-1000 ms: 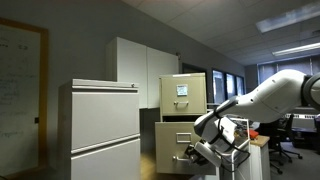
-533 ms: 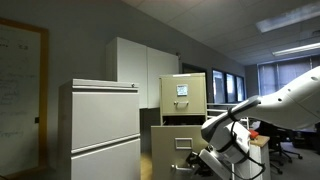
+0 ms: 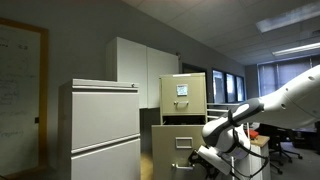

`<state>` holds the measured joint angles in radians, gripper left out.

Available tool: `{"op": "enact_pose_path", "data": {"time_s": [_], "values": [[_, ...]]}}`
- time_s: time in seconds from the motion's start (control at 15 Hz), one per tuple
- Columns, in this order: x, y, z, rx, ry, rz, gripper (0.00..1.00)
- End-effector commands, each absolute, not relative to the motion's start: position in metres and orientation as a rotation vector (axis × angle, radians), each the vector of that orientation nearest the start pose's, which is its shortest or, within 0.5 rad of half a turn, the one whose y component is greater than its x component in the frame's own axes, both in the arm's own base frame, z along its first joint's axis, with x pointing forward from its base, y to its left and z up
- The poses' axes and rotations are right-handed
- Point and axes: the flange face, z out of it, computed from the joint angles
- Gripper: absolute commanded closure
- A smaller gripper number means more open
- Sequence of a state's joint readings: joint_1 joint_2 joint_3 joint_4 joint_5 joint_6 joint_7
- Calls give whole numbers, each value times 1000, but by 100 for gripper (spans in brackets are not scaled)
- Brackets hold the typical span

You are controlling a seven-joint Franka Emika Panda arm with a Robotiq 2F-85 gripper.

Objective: Open the bottom drawer of the cabinet to the right.

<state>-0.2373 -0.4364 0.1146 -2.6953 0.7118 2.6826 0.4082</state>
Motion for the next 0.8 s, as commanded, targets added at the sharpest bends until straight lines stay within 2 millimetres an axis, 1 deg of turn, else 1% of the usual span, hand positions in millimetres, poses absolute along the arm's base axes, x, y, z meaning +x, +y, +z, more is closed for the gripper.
{"op": "enact_pose_path", "data": {"time_s": [0.0,0.13,0.2,0.33,0.47,0.6,0.73], "values": [[437,-64,451,-2463,1410,-394,0],[443,-67,483,-2559,1442,-403,0],[448,-67,498,-2617,1429,-396,0],[458,-57,537,-2763,1319,-363,0],[467,-46,565,-2864,1163,-307,0],[476,-35,579,-2908,1022,-234,0],[485,-29,583,-2932,879,-146,0]]}}
